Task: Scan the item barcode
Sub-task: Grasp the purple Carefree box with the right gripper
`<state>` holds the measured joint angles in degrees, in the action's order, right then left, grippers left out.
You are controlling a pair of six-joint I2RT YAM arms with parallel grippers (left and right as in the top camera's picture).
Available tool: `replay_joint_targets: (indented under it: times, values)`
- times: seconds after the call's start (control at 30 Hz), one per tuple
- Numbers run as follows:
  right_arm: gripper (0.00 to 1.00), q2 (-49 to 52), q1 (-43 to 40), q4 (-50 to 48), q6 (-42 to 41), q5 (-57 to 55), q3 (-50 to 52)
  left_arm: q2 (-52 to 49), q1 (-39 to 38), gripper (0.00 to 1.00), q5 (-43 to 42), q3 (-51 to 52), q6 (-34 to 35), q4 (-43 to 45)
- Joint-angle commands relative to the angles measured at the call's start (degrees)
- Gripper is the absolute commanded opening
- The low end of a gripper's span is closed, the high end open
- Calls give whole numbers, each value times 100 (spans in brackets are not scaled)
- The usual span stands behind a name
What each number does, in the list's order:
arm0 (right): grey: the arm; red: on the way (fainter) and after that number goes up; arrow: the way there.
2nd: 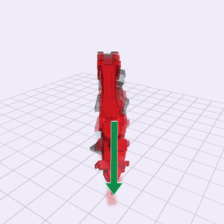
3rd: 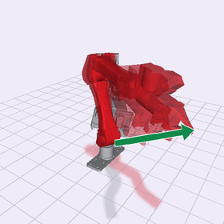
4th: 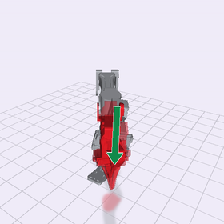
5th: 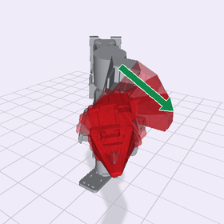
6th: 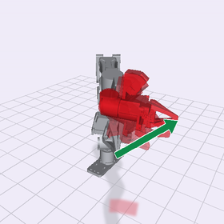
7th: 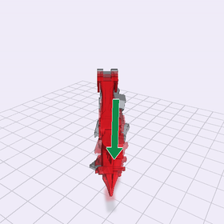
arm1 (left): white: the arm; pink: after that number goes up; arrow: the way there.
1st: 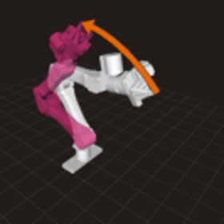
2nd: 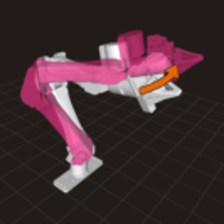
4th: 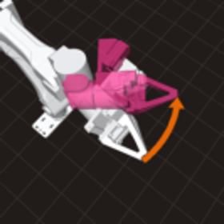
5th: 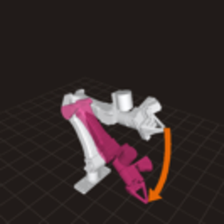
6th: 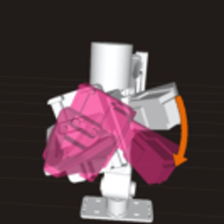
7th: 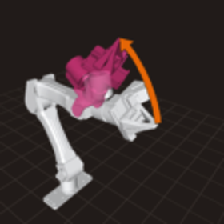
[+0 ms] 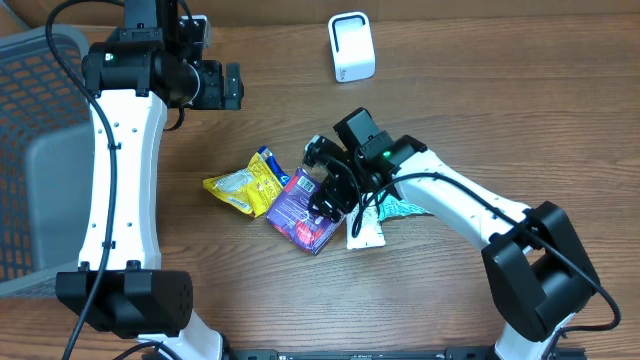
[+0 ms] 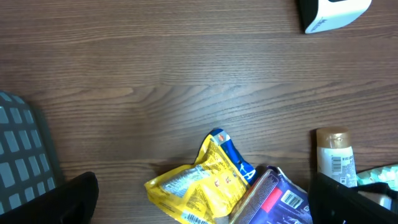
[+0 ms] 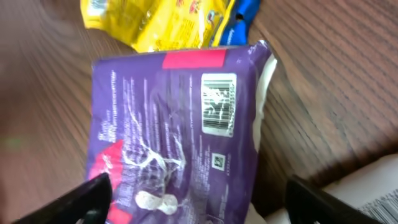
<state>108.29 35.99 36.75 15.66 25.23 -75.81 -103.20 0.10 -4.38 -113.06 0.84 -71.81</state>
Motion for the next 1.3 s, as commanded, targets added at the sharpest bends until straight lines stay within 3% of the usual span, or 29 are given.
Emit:
replay_joint_targets:
  times: [0.0, 0.13, 0.27, 0.37, 0.43, 0.53, 0.67, 0.8, 0.9, 1.1, 1.27]
  values:
    - [92, 17, -181, -20, -885, 601, -313, -63, 26, 99, 35, 42, -131, 4]
    - [91, -28, -514, 264, -1808, 1075, -669, -63, 24, 100, 35, 42, -131, 4]
    - [80, -111, -986, 678, -2308, 1858, -922, -63, 24, 99, 35, 42, -129, 4]
    - [85, -271, -1189, 1003, -2343, 2059, -925, -63, 24, 100, 35, 42, -131, 4]
    - [85, -374, -1196, 1325, -2505, 1882, -925, -63, 26, 99, 35, 42, -131, 4]
    - [75, -509, -1196, 1784, -2933, 1628, -881, -63, 26, 100, 35, 42, -129, 4]
    - [72, -940, -1036, 1947, -4365, 146, -417, -63, 26, 100, 35, 42, -129, 4]
    - [78, -1602, -706, 1486, -5917, -678, 452, -63, 24, 100, 35, 42, -131, 4]
    - [100, -1744, -514, 890, -6664, -551, 1071, -63, 26, 99, 35, 42, -131, 4]
    - [100, -1639, -181, -824, -7333, 59, 1985, -63, 24, 100, 35, 42, -131, 4]
    - [100, -1410, 66, -988, -7897, -315, 2081, -63, 26, 100, 35, 42, -129, 7]
